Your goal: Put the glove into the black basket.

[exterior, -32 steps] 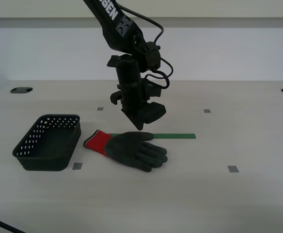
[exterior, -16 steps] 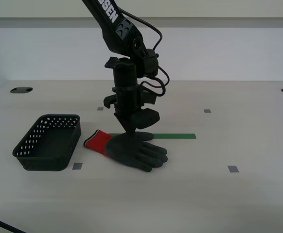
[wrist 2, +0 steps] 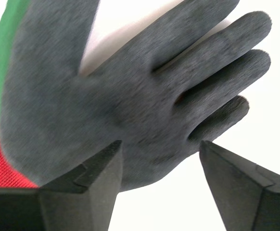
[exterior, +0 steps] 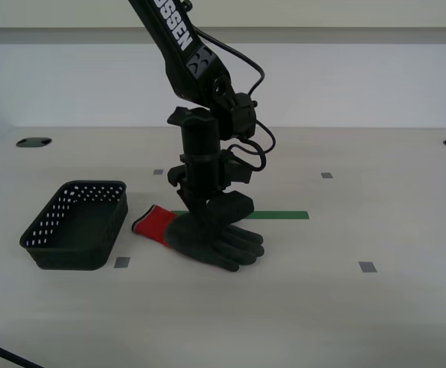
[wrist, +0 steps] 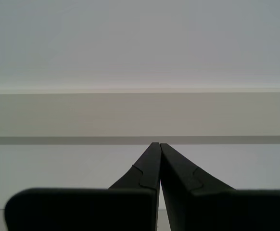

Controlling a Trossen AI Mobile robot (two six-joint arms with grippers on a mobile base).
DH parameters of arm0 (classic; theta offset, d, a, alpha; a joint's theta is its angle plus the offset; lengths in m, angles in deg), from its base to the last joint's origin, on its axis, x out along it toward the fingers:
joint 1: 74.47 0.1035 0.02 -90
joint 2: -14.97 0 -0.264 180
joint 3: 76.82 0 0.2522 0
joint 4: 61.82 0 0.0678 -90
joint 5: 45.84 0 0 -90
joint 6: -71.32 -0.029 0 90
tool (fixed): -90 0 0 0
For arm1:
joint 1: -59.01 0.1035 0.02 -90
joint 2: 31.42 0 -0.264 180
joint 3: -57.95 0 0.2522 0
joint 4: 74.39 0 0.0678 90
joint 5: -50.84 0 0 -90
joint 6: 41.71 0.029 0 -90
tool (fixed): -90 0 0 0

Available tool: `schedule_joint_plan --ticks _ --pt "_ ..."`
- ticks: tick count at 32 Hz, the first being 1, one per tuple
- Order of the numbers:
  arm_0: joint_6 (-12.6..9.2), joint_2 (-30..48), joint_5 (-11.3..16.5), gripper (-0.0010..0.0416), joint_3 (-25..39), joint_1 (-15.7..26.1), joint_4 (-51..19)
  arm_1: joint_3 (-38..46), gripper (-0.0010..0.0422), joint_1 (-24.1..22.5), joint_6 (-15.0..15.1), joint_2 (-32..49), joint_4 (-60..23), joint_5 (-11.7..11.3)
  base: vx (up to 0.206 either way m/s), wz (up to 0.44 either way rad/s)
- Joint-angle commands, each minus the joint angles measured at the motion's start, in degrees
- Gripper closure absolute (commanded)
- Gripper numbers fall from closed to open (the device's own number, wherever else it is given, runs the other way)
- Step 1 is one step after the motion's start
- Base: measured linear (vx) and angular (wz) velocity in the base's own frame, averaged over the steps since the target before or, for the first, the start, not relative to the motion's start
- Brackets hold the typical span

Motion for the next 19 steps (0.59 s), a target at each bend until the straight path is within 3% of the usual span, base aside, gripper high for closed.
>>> schedule_joint_plan --ticks 1,4,8,15,19 --pt "0.0 0.0 0.0 0.0405 0.0 0.0 0.2 -1.1 0.0156 -1.3 -0.7 0.0 3.9 -3.7 0.000 0.000" --pt "0.0 0.0 0.0 0.0405 0.0 0.0 0.2 -2.3 0.0134 -2.2 -3.0 0.0 6.7 -6.9 0.000 0.000" --pt "0.0 0.0 0.0 0.0405 0.0 0.0 0.2 -3.4 0.0133 -2.2 -4.0 0.0 7.9 -9.4 0.000 0.000" --pt "0.0 0.0 0.0 0.0405 0.0 0.0 0.2 -6.5 0.0133 -2.1 -7.3 0.0 12.4 -9.4 0.000 0.000" --pt "0.0 0.0 0.0 0.0405 0.0 0.0 0.2 -7.0 0.0133 -1.9 -7.3 0.2 13.6 -9.5 0.000 0.000"
